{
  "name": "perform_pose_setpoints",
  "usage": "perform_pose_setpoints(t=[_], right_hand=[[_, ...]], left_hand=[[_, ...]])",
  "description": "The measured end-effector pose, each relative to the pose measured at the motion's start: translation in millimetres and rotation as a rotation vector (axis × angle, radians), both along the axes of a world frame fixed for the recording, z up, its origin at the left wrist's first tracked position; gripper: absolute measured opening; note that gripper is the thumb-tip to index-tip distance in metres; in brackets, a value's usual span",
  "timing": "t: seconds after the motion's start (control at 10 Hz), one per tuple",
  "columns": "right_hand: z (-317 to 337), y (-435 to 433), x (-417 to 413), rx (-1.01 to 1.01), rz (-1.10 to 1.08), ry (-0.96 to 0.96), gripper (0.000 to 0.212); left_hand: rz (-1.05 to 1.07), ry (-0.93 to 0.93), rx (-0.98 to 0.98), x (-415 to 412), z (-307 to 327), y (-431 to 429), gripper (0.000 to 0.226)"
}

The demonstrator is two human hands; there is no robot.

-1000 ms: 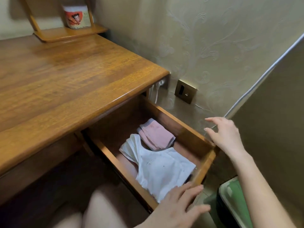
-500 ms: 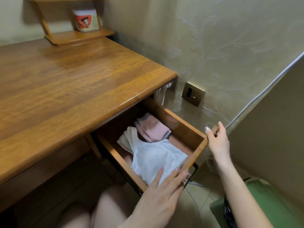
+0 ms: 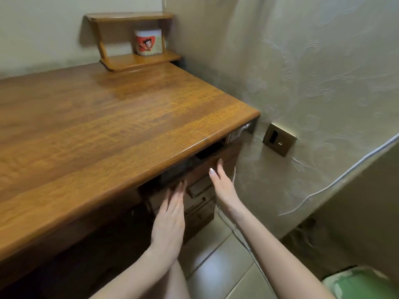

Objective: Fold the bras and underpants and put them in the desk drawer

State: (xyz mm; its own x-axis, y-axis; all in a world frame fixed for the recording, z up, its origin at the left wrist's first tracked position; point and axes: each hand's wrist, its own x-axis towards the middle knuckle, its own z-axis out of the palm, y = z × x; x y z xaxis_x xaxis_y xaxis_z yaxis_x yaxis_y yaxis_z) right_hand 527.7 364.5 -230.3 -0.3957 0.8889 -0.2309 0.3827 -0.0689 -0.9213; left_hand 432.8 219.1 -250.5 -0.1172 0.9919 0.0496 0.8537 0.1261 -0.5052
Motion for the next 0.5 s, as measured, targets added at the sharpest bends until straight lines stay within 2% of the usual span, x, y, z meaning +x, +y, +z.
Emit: perform_pose_setpoints(t=[0.1,0.3,0.4,0.5], right_hand=[[4,16,-20,0.003,0.092,-0.069,0.061],[6,38,-30,-0.035,0.118,-0.110,0.062],[7,38,-21,-0.076,0.159,-0.111,0.069],[14,39,-12,0.001,-0.097,0.056,0.049]], left_hand=[[0.128,-0.016,-0.003,-21,-9,14,0.064],[0.179,-0.083,-0.020,-34,-9,24,0.066],[0.214,-0.236,-0.034,-26,5,21,0.067],[0.182,-0.766,0.008,-15,35,16,0.068]])
